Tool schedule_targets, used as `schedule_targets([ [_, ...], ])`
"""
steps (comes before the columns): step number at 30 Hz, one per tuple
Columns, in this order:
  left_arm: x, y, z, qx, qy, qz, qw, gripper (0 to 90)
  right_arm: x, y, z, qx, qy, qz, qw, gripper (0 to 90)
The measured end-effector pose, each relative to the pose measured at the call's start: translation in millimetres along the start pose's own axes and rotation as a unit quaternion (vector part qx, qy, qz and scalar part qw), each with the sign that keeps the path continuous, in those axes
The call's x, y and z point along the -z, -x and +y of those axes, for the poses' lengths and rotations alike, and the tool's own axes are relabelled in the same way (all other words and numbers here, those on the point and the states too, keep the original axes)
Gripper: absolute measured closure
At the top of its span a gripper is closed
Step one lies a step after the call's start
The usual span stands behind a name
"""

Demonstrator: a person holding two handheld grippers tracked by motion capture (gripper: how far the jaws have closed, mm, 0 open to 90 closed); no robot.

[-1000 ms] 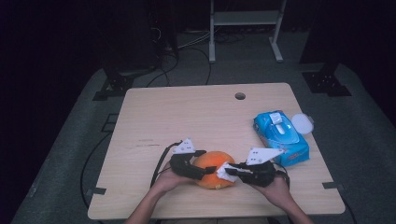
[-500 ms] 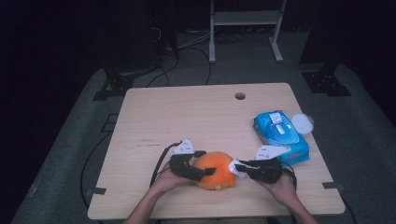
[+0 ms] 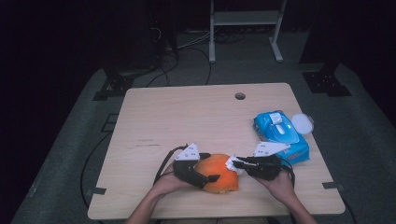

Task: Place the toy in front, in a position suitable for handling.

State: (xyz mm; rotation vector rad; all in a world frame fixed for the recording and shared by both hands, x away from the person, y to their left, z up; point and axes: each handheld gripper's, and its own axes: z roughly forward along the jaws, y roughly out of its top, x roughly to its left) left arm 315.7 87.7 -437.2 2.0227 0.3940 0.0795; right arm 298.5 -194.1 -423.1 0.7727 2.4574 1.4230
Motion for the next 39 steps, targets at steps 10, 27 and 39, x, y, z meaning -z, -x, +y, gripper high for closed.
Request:
schedule_targets([
  [10,-2.6,8.2,6.8,-0.026,-0.005,0.015,0.9995,13.5,-3.4,-15.2,10.2,0.025,0.012,0.013,0.9995,80.5],
  [27,-2.0,8.3,8.5,-0.013,-0.005,0.035,0.9993,11.9,-1.1,-14.0,10.6,0.032,0.016,0.016,0.9992,80.4],
  [39,1.0,9.3,8.1,-0.019,-0.01,-0.003,0.9998,12.7,-6.9,-15.7,15.3,0.037,0.013,0.023,0.999,80.5],
])
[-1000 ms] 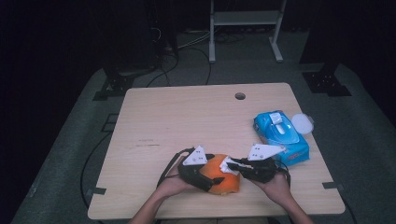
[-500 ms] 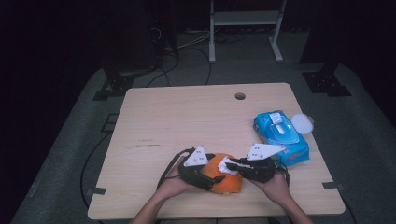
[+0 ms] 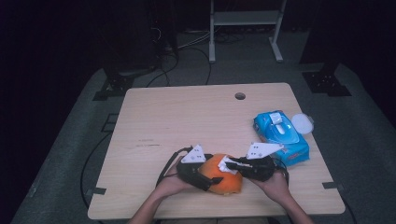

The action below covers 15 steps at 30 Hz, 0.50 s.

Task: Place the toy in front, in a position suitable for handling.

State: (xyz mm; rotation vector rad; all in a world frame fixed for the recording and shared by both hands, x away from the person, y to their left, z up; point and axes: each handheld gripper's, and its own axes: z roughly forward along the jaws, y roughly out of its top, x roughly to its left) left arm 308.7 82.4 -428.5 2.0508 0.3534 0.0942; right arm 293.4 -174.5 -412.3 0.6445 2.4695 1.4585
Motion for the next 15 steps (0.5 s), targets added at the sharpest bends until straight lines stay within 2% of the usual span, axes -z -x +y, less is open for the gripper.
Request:
schedule_targets([
  [1,4.5,-3.7,-0.8,0.005,0.012,0.001,0.9999,13.1,1.8,1.5,-1.7,-0.001,-0.001,-0.003,1.0,80.5],
  [2,7.2,-7.4,-1.4,0.013,0.015,0.011,0.9997,13.6,4.0,3.1,-3.2,-0.003,-0.001,-0.008,1.0,80.5],
  [4,5.9,-12.4,-4.0,0.031,0.007,0.015,0.9994,13.6,7.7,8.3,-4.9,-0.013,0.003,-0.014,0.9998,80.4],
  [5,3.6,-12.0,-4.9,0.031,0.002,0.015,0.9994,14.3,7.6,11.0,-4.7,-0.019,0.001,-0.019,0.9996,80.5],
  [8,-4.3,-3.3,-3.1,0.018,-0.008,0.023,0.9996,18.7,4.8,7.7,-0.8,-0.017,0.003,-0.018,0.9997,80.5],
  [10,-5.8,3.7,1.4,0.002,-0.018,0.026,0.9995,20.2,2.3,-0.7,3.8,-0.002,0.008,-0.015,0.9999,80.5],
  [11,-5.1,6.3,3.0,-0.01,-0.024,0.021,0.9994,20.2,1.8,-2.4,4.8,0.002,0.005,-0.015,0.9999,80.5],
  [12,-2.1,8.1,3.3,-0.023,-0.024,0.002,0.9994,18.9,1.7,-1.1,3.9,0.0,0.0,-0.007,1.0,80.6],
  [14,0.6,6.7,1.7,-0.029,-0.021,-0.002,0.9994,18.2,2.5,0.6,2.7,-0.005,0.001,-0.003,1.0,80.6],
  [15,1.1,5.0,0.4,-0.025,-0.018,-0.003,0.9995,17.0,4.9,3.4,0.4,-0.007,0.0,-0.012,0.9999,80.6],
])
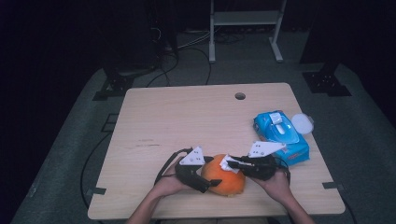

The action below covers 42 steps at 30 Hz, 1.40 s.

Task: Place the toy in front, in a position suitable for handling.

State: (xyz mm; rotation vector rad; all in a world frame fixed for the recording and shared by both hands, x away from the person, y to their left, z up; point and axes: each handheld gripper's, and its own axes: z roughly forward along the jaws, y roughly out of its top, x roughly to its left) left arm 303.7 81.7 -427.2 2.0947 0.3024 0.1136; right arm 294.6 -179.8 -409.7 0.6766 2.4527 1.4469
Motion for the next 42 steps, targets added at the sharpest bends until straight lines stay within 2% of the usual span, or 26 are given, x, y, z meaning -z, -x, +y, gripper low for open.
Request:
schedule_targets([
  [2,-0.4,-2.4,-1.6,0.004,-0.001,0.0,1.0,16.1,2.7,3.4,-2.2,0.0,-0.005,-0.012,0.9999,80.6],
  [3,-1.4,-2.2,-1.5,0.006,0.0,0.003,1.0,19.3,4.2,5.2,-3.5,-0.005,-0.003,-0.015,0.9999,80.6],
  [4,-3.0,-0.8,-0.3,0.004,-0.002,0.009,0.9999,19.3,4.2,5.2,-3.5,-0.005,-0.003,-0.015,0.9999,80.6],
  [5,-7.0,3.4,4.7,0.001,-0.004,0.026,0.9996,21.9,3.9,0.4,-0.5,-0.004,0.003,-0.012,0.9999,80.6],
  [6,-7.0,3.4,4.7,0.001,-0.004,0.026,0.9996,21.9,3.9,0.4,-0.5,-0.004,0.003,-0.012,0.9999,80.6],
  [8,-11.0,8.2,10.3,-0.01,-0.002,0.029,0.9995,21.8,2.7,-7.1,4.9,0.005,0.016,0.009,0.9998,80.6],
  [9,-10.8,8.7,11.7,-0.016,-0.004,0.026,0.9995,19.0,0.4,-13.0,8.4,0.024,0.011,0.007,0.9996,80.6],
  [10,-10.8,8.7,11.7,-0.016,-0.004,0.026,0.9995,16.6,0.4,-13.0,8.4,0.024,0.011,0.007,0.9996,80.6],
  [12,-5.4,2.6,8.3,0.0,0.013,0.012,0.9998,13.1,1.3,-11.8,7.0,0.027,0.005,0.009,0.9996,80.6],
  [13,-3.2,-1.2,6.0,0.012,0.014,0.011,0.9998,8.3,4.0,-6.3,3.1,0.019,0.004,0.008,0.9998,80.6],
  [14,-2.5,-4.3,4.0,0.022,0.011,0.008,0.9997,8.3,4.0,-6.3,3.1,0.019,0.004,0.008,0.9998,80.6],
  [15,-3.1,-9.3,-0.1,0.041,0.006,-0.003,0.9992,7.3,7.5,0.6,0.7,0.004,0.01,0.01,0.9999,80.6],
  [16,-4.2,-11.6,-2.3,0.049,0.004,-0.014,0.9987,7.3,7.5,0.6,0.7,0.004,0.01,0.01,0.9999,80.6],
  [18,-7.7,-11.5,-4.7,0.044,0.005,-0.022,0.9988,14.8,9.8,5.2,0.1,-0.001,0.011,0.005,0.9999,80.6],
  [22,-9.5,-4.6,3.1,0.03,0.006,0.0,0.9995,22.9,13.5,3.7,2.2,-0.002,0.012,-0.014,0.9998,80.8],
  [24,-12.6,3.1,9.5,0.021,0.004,0.01,0.9997,24.1,13.6,-3.2,6.8,0.008,0.018,-0.013,0.9997,80.8],
  [26,-16.1,10.3,15.3,0.005,-0.004,0.021,0.9998,24.2,8.0,-16.7,14.4,0.025,0.02,0.01,0.9994,80.8],
  [27,-16.9,11.5,16.1,-0.001,-0.008,0.026,0.9996,24.2,5.4,-22.9,16.9,0.038,0.014,0.011,0.9991,80.7],
  [29,-16.1,11.8,14.7,-0.003,-0.007,0.028,0.9996,24.5,3.6,-30.3,19.6,0.063,0.0,-0.007,0.998,80.8],
  [30,-15.4,11.2,13.1,0.003,-0.003,0.026,0.9997,24.7,7.9,-26.0,19.2,0.062,-0.007,-0.023,0.9978,80.8],
  [32,-14.4,9.1,10.5,0.005,-0.002,0.023,0.9997,24.5,10.8,-21.9,18.1,0.058,-0.008,-0.03,0.9979,80.8],
  [35,-14.7,7.5,9.5,0.008,0.004,0.02,0.9998,23.1,22.7,-1.6,9.0,0.021,-0.007,-0.045,0.9988,80.8],
  [37,-16.1,8.4,11.4,0.007,0.003,0.022,0.9997,22.7,26.4,0.2,6.1,0.013,-0.005,-0.042,0.999,80.8],
  [39,-18.1,10.9,14.0,0.006,0.002,0.026,0.9996,22.7,24.2,-5.5,8.5,0.019,-0.001,-0.032,0.9993,80.8],
  [41,-20.3,14.7,16.7,-0.006,-0.001,0.029,0.9996,22.7,12.2,-21.9,15.5,0.034,0.0,0.006,0.9994,80.7],
  [42,-21.0,16.6,17.4,-0.011,-0.003,0.029,0.9995,22.7,12.2,-21.9,15.5,0.034,0.0,0.006,0.9994,80.7],
])
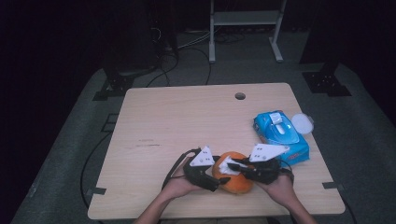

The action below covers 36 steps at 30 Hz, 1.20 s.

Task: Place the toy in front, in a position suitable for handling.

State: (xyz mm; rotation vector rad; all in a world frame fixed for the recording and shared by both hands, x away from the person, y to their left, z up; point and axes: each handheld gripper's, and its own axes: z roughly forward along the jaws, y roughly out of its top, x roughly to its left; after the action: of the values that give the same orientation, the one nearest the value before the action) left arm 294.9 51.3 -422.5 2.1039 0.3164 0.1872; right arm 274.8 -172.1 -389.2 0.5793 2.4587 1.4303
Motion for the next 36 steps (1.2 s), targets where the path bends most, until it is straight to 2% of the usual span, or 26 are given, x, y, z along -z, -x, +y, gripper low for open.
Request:
schedule_targets([
  [2,-1.3,4.2,1.1,-0.014,-0.007,0.002,0.9999,22.7,-10.4,-9.5,3.6,0.015,-0.008,0.011,0.9998,80.7],
  [4,-1.2,4.3,-1.5,-0.019,-0.009,0.005,0.9998,22.8,-15.3,-12.1,4.7,0.025,-0.019,-0.001,0.9995,80.8],
  [5,-0.6,2.9,-3.4,-0.018,-0.009,0.005,0.9998,23.4,-12.6,-5.6,4.0,0.014,-0.014,-0.012,0.9997,80.8],
  [6,-0.3,1.5,-5.2,-0.019,-0.011,0.005,0.9997,23.4,-12.6,-5.6,4.0,0.014,-0.014,-0.012,0.9997,80.8],
  [7,0.4,0.1,-7.0,-0.019,-0.014,0.004,0.9997,23.4,-6.5,4.2,1.3,0.001,-0.012,-0.031,0.9995,80.8],
  [10,2.0,-3.6,-11.0,-0.011,-0.013,-0.002,0.9998,23.2,1.8,17.2,-6.2,-0.022,-0.012,-0.043,0.9988,80.8],
  [11,2.6,-6.3,-12.1,0.0,-0.008,-0.014,0.9999,22.5,4.3,20.4,-8.8,-0.028,-0.011,-0.044,0.9986,80.8],
  [12,2.6,-6.3,-12.1,0.0,-0.008,-0.014,0.9999,20.9,4.3,20.4,-8.8,-0.028,-0.011,-0.044,0.9986,80.8],
  [14,3.5,-12.0,-13.5,0.039,0.009,-0.04,0.9984,19.8,8.4,23.4,-13.1,-0.031,-0.014,-0.052,0.9981,80.8],
  [15,3.6,-13.7,-13.1,0.054,0.013,-0.043,0.9976,19.1,9.5,23.1,-13.8,-0.036,-0.013,-0.053,0.9979,80.8],
  [16,2.4,-14.6,-12.1,0.064,0.014,-0.046,0.9968,16.8,9.2,22.0,-13.5,-0.036,-0.01,-0.05,0.998,80.8],
  [17,0.6,-13.7,-10.6,0.072,0.012,-0.043,0.9964,12.3,5.4,16.7,-11.1,-0.027,-0.006,-0.033,0.9991,80.7],
  [18,-1.3,-12.6,-9.4,0.067,0.007,-0.041,0.9969,12.3,1.8,13.2,-9.5,-0.025,-0.002,-0.021,0.9995,80.6],
  [20,-2.2,-10.5,-9.6,0.052,-0.001,-0.032,0.9981,13.1,-0.6,10.3,-8.4,-0.021,-0.004,-0.016,0.9997,80.6],
  [21,-0.4,-11.1,-11.7,0.047,-0.001,-0.03,0.9984,16.7,-3.4,6.0,-6.5,-0.012,-0.006,-0.014,0.9998,80.5],
  [22,1.0,-12.1,-13.2,0.046,-0.002,-0.031,0.9985,20.6,-3.8,5.2,-5.5,-0.007,-0.007,-0.014,0.9998,80.5],
  [23,2.8,-14.0,-15.5,0.044,-0.006,-0.03,0.9986,23.0,-1.9,9.6,-6.8,-0.014,-0.008,-0.013,0.9998,80.6],
  [24,3.8,-15.3,-17.2,0.045,-0.009,-0.03,0.9985,23.0,-1.9,9.6,-6.8,-0.014,-0.008,-0.013,0.9998,80.6],
  [28,10.2,-22.3,-26.6,0.049,-0.03,-0.047,0.9973,24.0,5.0,21.2,-19.4,-0.023,-0.024,-0.041,0.9986,80.7],
  [31,10.1,-21.8,-22.9,0.058,-0.019,-0.052,0.9968,17.9,7.3,23.1,-24.6,-0.042,-0.02,-0.039,0.9982,80.7],
  [32,8.8,-20.4,-19.7,0.058,-0.008,-0.048,0.9972,14.1,5.6,21.7,-23.2,-0.038,-0.019,-0.039,0.9984,80.7],
  [34,6.2,-17.0,-13.0,0.05,0.004,-0.047,0.9976,9.9,0.8,17.1,-19.6,-0.037,-0.006,-0.015,0.9992,80.6],
  [35,4.7,-15.3,-11.4,0.041,-0.005,-0.043,0.9982,11.6,-4.3,9.4,-15.7,-0.022,-0.006,-0.007,0.9997,80.6],
  [36,4.0,-14.4,-11.5,0.037,-0.009,-0.04,0.9985,11.6,-4.3,9.4,-15.7,-0.022,-0.006,-0.007,0.9997,80.6],
])
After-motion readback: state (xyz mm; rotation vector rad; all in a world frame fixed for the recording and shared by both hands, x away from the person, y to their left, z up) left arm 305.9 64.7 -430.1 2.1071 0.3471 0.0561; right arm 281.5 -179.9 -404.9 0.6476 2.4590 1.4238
